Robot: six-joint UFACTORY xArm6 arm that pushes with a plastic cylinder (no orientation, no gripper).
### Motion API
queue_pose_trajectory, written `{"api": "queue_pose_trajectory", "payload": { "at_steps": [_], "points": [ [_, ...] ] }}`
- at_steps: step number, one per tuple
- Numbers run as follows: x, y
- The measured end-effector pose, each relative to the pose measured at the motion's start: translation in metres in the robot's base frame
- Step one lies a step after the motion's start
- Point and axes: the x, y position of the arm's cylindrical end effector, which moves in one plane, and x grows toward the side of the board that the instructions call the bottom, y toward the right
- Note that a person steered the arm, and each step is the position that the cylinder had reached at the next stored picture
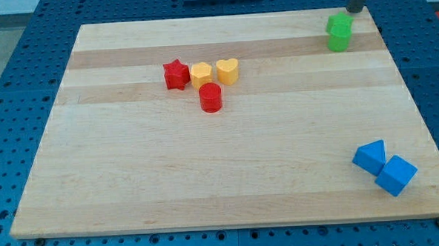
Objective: Push the green blocks diagonally to the blue blocks
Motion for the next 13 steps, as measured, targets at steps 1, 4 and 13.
{"api": "queue_pose_trajectory", "payload": {
  "at_steps": [1, 4, 13],
  "points": [
    [0.015, -0.026],
    [0.174, -0.061],
    [0.261, -0.115]
  ]
}}
